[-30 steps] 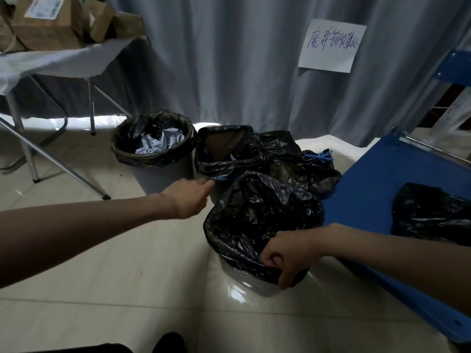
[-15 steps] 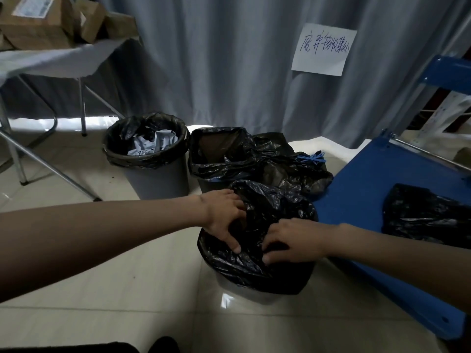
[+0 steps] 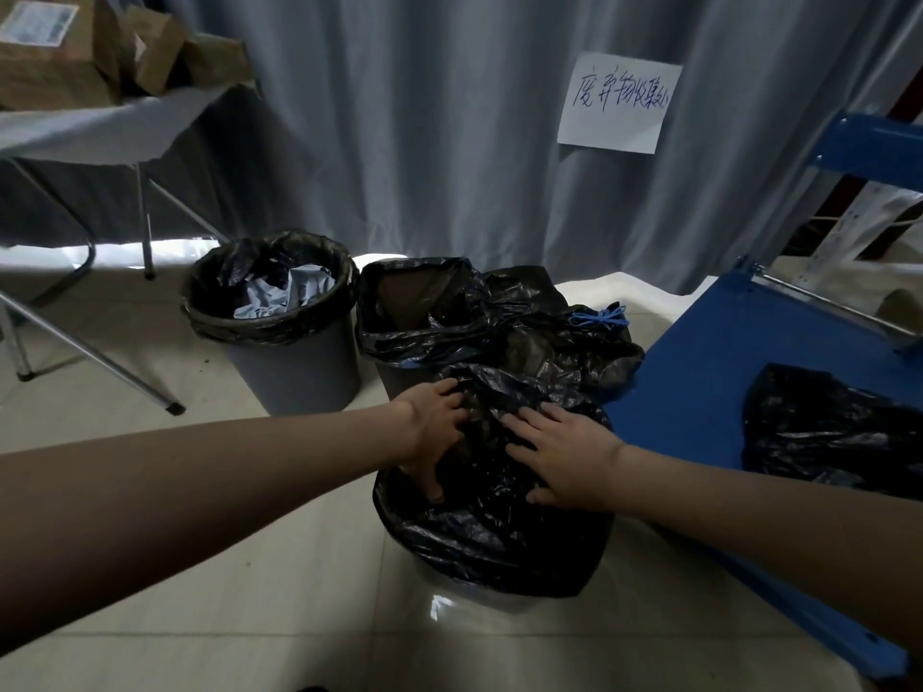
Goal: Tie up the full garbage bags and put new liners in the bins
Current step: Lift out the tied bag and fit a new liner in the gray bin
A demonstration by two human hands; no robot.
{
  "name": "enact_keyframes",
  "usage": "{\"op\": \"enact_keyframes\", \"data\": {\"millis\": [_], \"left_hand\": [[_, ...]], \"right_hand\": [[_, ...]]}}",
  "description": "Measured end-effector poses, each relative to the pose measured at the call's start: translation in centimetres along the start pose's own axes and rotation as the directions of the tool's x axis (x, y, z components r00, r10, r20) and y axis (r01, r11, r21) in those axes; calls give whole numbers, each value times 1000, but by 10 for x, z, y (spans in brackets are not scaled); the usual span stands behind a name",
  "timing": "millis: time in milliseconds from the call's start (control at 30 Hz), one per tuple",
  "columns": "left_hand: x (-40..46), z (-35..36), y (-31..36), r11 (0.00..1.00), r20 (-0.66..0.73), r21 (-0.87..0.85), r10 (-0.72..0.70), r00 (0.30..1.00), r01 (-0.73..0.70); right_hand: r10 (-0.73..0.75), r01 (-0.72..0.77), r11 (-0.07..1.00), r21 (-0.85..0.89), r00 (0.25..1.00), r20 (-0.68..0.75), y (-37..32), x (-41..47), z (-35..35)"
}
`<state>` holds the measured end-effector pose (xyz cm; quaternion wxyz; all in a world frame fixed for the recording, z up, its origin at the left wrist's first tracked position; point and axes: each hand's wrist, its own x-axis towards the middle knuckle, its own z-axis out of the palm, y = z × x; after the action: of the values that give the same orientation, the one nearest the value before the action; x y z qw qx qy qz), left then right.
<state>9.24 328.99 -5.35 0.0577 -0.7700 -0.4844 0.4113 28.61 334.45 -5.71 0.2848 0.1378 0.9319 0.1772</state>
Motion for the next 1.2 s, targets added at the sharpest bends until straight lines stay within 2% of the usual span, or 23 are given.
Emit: {"op": "enact_keyframes", "data": {"millis": [67,133,167,233,300,367,433,467,500,600,667,733,800,867,967,1067,1100,1200], "left_hand": [[0,5,-1,998,91,59,-31,995,26],[-4,3,-4,997,98,74,-37,994,29],[-5,1,-6,999,63,31,-27,998,25],[-11,-6,-7,977,-68,-212,-4,998,-11],[-19,-14,-8,845,-142,-530,-6,990,-70],[-23,-16,-4,635,-101,-764,59,993,-115],[-26,-15,4,479,-54,-869,155,986,-123],[-28,-15,10,455,-8,-886,185,983,-93],[-30,-16,15,474,64,-879,199,978,-39],[-31,-27,30,636,288,-764,187,939,108],[-32,-32,34,705,335,-698,172,926,122],[-36,-35,33,759,275,-648,150,950,68],[-42,-36,27,798,123,-602,122,985,-24],[-47,-34,19,811,-42,-572,124,991,-126],[-57,-32,13,757,-190,-621,104,976,-201],[-69,-34,22,760,-243,-596,136,960,-258],[-71,-34,26,796,-248,-543,153,957,-268],[-71,-30,37,895,-264,-367,164,951,-256]], "right_hand": [[74,-70,997,-28,981,177,0,2,5],[92,-101,995,17,957,274,0,-2,5],[73,-91,994,60,965,251,-1,-5,4],[50,-72,982,173,990,131,-1,-10,1],[41,-50,940,337,999,34,-2,-13,-2],[0,-48,832,553,996,87,-3,-15,-2],[-79,-36,742,670,987,141,-6,-17,-2],[-117,-27,735,677,979,165,-8,-20,-3],[-142,-19,754,656,971,192,-11,-23,-5],[-131,-16,886,463,950,282,-17,-32,-7],[-99,-19,928,371,950,296,-18,-33,-6],[-72,3,958,288,971,228,-16,-34,-8],[-67,44,975,217,993,99,-10,-34,-11],[-87,96,976,193,995,-54,-4,-36,-13],[-92,161,909,383,977,-193,-1,-41,-14],[-123,194,729,657,980,-153,-5,-53,-19],[-153,202,717,667,979,-132,-8,-58,-20],[-241,277,795,540,961,-137,-15,-68,-19]]}}
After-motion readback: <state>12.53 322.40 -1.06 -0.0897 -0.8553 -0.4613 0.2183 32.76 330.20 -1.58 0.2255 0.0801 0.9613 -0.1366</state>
